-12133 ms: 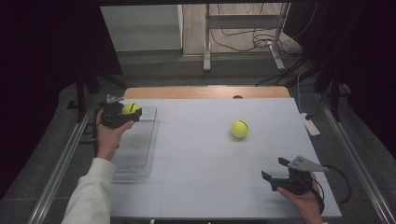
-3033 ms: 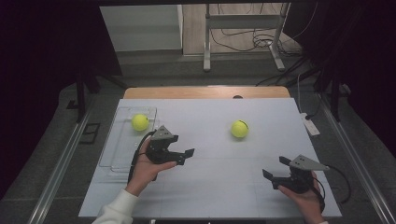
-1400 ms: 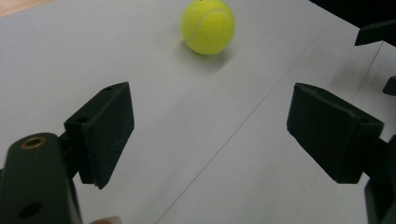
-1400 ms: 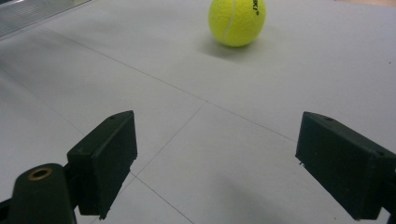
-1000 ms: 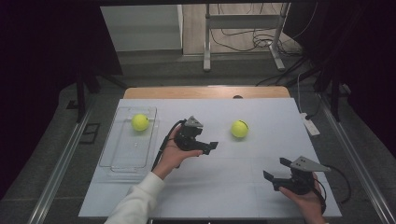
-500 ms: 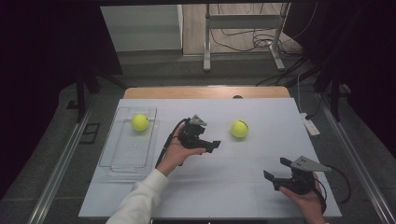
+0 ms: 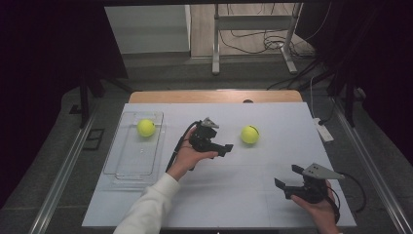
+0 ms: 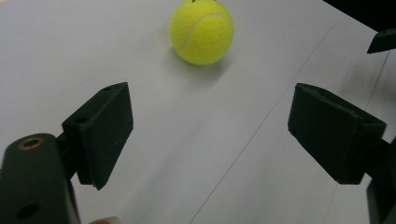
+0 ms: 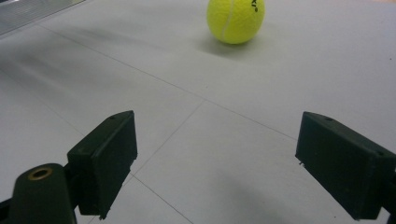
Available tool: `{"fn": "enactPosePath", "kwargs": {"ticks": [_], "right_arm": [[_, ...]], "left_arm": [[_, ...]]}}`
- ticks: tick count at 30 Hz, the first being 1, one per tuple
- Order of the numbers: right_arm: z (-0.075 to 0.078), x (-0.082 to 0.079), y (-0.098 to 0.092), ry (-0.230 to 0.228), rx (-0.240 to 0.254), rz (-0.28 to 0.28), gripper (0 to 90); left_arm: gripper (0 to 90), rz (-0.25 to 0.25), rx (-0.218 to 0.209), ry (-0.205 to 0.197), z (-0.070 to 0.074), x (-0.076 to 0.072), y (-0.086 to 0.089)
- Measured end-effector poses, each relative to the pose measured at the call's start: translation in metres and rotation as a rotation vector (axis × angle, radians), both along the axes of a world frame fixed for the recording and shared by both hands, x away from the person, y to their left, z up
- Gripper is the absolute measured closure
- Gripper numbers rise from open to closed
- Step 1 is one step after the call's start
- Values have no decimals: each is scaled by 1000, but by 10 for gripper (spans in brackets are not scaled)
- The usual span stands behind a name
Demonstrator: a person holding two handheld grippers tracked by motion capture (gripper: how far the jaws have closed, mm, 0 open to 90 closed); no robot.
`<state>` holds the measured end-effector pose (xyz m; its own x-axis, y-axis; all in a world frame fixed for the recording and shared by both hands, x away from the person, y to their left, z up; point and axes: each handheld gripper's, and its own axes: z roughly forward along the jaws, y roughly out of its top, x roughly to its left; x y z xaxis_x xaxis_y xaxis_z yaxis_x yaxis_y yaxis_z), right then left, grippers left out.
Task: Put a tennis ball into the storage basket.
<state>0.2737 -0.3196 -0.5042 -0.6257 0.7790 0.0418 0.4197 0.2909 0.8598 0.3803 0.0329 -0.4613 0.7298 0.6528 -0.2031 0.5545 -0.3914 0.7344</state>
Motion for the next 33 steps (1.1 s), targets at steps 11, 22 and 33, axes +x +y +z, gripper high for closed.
{"fn": "enactPosePath", "kwargs": {"ticks": [11, 22, 33], "right_arm": [[-1, 0, 0, 4, -2, 0, 128], [-1, 0, 0, 3, -1, 2, 128], [-1, 1, 1, 2, -2, 6, 128]], "left_arm": [[152, -5, 2, 4, 0, 6, -9], [149, -15, 11, 11, -2, 12, -17], [148, -19, 20, 19, -5, 18, -25]]}}
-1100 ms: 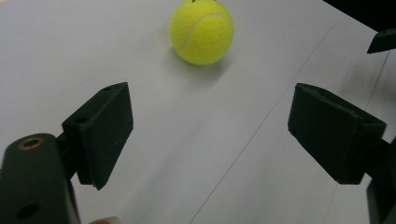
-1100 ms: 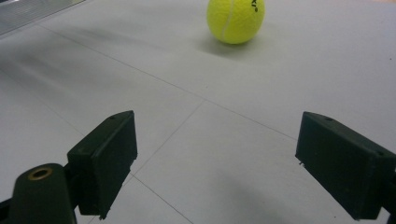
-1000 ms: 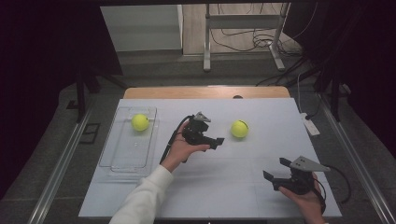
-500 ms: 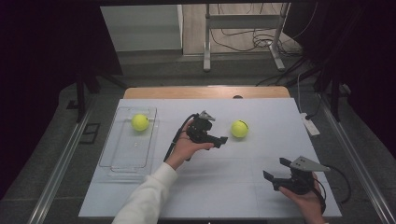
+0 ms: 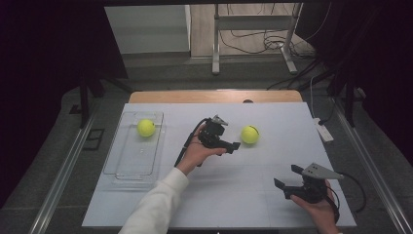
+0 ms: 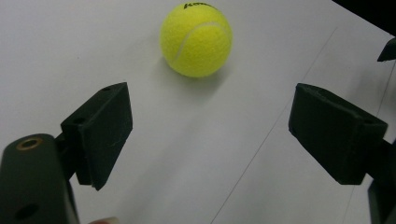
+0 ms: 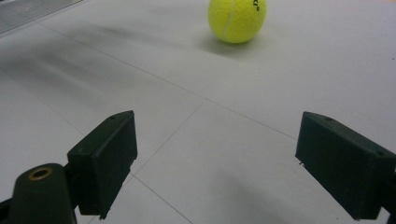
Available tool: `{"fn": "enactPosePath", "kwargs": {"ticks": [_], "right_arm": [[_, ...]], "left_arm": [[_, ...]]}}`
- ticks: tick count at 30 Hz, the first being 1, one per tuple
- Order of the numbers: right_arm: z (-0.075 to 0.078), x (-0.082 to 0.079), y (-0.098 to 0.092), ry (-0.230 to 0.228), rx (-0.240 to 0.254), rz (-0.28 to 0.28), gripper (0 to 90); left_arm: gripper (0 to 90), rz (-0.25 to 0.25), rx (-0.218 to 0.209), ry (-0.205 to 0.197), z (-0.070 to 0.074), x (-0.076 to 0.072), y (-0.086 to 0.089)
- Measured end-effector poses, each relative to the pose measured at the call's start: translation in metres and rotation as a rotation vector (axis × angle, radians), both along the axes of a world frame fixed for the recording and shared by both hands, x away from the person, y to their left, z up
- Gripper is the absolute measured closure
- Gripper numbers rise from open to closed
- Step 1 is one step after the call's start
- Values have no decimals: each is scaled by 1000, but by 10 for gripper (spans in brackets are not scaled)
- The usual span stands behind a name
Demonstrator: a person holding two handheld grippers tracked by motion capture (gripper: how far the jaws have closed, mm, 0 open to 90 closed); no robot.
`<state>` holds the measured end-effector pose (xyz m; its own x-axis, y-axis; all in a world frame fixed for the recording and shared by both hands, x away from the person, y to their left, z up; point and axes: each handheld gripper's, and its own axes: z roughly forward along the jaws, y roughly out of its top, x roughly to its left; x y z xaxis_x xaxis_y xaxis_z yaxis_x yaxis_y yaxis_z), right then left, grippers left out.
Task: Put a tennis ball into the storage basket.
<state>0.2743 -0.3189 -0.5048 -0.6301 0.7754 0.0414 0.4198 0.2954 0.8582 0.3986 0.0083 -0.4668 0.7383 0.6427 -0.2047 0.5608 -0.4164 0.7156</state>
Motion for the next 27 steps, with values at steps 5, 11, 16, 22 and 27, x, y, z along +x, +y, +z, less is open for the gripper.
{"fn": "enactPosePath", "kwargs": {"ticks": [5, 11, 16, 22, 27], "right_arm": [[0, 0, 0, 0, 1, -1, 128], [0, 0, 0, 1, 1, -3, 128], [-1, 1, -1, 2, 3, -1, 128], [-1, 1, -1, 2, 3, -2, 128], [-1, 1, -1, 3, 2, -3, 128]], "left_arm": [[148, 0, 1, 2, -1, 3, -4], [147, -4, 4, 4, -1, 7, -9], [147, -14, 5, 7, -2, 10, -15], [147, -19, 11, 14, -5, 14, -19], [147, -21, 13, 18, -5, 16, -21]]}}
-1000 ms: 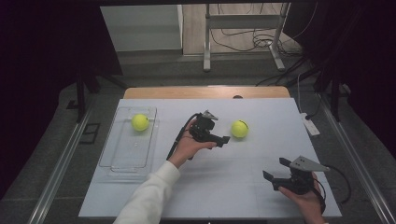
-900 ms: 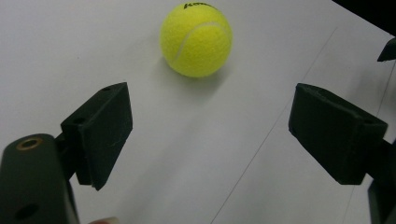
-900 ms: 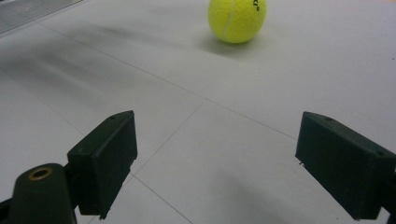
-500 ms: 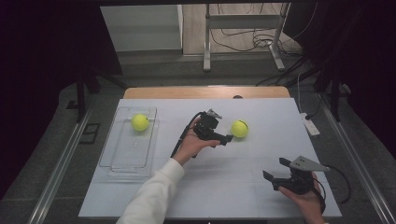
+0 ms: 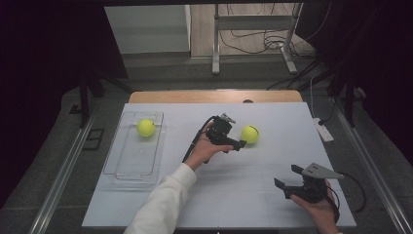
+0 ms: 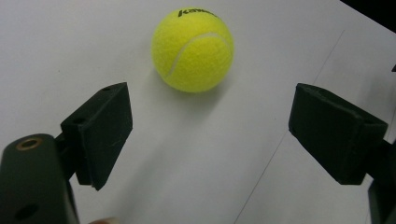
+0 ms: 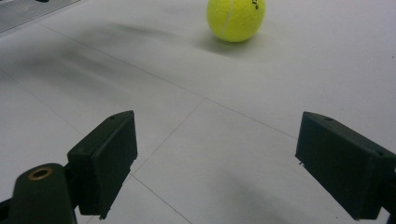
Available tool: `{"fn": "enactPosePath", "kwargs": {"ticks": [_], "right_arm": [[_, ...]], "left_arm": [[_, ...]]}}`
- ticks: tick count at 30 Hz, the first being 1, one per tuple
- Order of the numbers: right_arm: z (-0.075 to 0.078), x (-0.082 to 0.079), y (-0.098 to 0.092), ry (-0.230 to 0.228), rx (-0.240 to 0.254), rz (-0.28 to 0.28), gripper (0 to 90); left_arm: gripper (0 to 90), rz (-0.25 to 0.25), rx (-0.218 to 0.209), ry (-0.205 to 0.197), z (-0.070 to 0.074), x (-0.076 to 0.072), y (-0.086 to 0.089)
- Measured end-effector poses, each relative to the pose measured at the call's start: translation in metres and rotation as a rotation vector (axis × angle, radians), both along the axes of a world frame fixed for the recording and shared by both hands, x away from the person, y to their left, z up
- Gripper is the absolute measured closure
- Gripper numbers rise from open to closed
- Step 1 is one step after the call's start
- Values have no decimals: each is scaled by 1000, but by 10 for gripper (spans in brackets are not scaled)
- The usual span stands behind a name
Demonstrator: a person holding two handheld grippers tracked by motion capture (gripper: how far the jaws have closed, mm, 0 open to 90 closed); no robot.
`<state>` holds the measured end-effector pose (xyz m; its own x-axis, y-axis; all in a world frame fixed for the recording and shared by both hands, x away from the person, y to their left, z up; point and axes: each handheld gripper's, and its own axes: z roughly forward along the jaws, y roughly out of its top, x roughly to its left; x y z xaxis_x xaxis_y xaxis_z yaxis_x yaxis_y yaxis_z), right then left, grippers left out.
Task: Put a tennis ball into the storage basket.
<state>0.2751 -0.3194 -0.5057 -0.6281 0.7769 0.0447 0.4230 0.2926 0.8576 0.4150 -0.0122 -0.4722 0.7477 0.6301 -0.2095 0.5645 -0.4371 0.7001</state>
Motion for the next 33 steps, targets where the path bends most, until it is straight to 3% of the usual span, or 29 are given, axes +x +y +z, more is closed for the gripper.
{"fn": "enactPosePath", "kwargs": {"ticks": [21, 33], "right_arm": [[0, 0, 0, 1, 3, 1, 128], [0, 0, 0, 2, 4, 1, 128]], "left_arm": [[146, -13, 11, 0, 2, 7, -16], [140, 6, 16, 18, -1, 16, -20]]}}
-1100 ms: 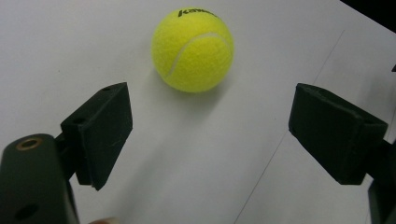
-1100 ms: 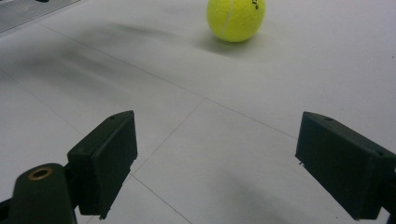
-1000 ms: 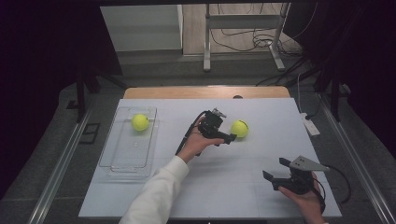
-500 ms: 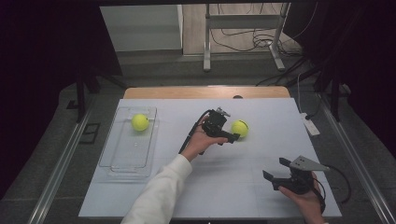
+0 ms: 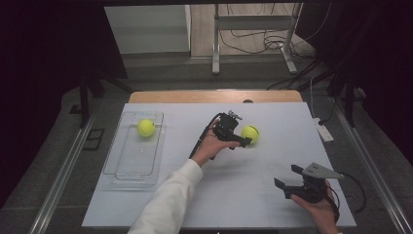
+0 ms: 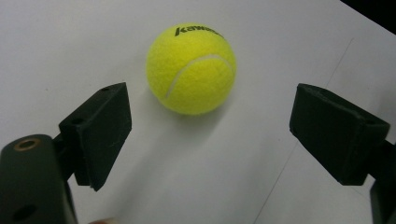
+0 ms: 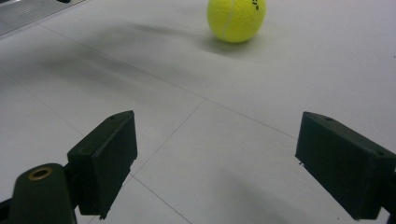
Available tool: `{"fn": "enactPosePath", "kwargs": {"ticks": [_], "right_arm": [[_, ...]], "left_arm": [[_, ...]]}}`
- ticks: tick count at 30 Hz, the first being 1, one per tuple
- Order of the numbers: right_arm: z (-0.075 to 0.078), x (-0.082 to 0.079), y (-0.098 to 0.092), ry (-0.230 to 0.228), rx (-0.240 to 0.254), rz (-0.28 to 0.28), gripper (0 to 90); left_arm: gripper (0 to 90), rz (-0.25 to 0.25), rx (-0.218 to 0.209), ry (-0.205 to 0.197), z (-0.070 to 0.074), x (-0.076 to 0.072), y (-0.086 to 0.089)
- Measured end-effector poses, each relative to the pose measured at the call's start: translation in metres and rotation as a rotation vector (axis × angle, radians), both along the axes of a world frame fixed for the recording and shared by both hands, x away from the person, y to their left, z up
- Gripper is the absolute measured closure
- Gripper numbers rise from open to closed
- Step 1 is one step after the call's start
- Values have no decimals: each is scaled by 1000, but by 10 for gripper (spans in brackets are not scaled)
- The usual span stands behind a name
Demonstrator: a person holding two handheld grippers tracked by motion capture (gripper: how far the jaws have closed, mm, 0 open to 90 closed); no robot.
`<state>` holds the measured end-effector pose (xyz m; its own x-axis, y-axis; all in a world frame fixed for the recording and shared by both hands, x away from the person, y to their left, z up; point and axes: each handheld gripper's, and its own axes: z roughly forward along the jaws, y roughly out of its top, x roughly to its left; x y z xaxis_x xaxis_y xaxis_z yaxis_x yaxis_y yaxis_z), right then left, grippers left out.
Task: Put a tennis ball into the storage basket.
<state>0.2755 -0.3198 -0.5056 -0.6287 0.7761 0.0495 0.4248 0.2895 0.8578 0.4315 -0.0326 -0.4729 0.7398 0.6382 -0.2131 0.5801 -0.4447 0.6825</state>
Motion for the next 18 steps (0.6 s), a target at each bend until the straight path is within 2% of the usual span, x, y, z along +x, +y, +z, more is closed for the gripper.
{"fn": "enactPosePath", "kwargs": {"ticks": [9, 14, 18], "right_arm": [[0, 0, 0, -1, 1, 1, 128], [0, 0, 0, -1, 1, 1, 128], [0, 0, 0, -1, 0, 0, 128]], "left_arm": [[130, 4, 0, 17, -2, 6, -2], [129, 12, -18, 33, -3, 10, -3], [129, 8, -11, 30, -5, 12, -5]]}}
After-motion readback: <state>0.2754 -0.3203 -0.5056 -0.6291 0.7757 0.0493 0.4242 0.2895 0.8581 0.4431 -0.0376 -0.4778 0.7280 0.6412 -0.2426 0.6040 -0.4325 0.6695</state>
